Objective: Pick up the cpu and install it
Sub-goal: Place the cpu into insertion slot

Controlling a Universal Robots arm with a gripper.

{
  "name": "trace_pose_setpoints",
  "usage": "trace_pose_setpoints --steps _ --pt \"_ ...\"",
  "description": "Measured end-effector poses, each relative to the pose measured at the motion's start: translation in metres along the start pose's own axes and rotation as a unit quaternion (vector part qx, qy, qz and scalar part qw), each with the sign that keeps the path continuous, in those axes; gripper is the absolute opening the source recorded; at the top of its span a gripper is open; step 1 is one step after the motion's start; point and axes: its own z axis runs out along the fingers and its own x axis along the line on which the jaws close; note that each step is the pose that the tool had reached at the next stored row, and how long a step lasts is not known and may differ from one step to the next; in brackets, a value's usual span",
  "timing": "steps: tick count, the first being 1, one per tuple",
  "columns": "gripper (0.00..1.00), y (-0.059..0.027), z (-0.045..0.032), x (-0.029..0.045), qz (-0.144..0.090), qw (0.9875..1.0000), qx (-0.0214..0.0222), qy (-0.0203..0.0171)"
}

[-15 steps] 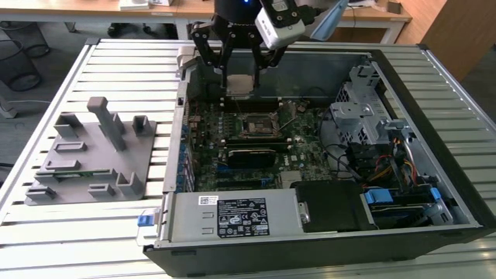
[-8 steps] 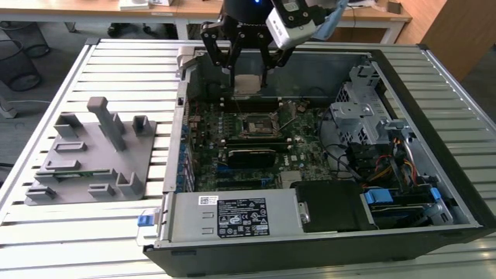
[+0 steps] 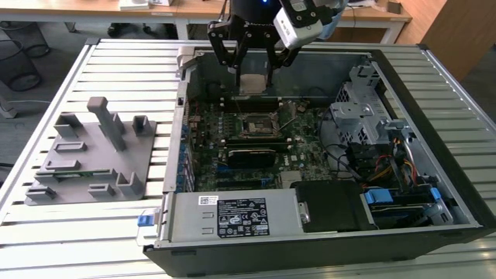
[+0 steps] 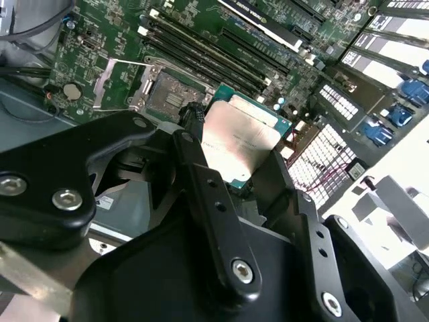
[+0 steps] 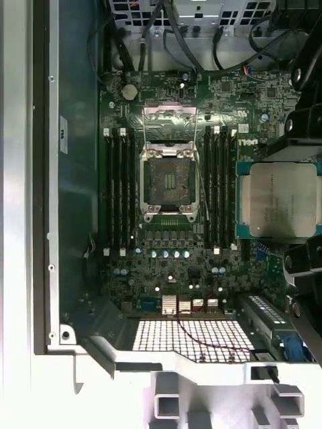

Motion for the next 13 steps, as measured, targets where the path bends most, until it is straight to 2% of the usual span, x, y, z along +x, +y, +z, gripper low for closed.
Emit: trace_pose_setpoints --steps 7,13 --pt "0.54 0.0031 0.0003 -0.0029 0.024 0.9997 -0.0001 -0.0006" --pt "0.54 0.0047 0.0007 -0.004 0.05 0.9987 -0.0003 -0.0013"
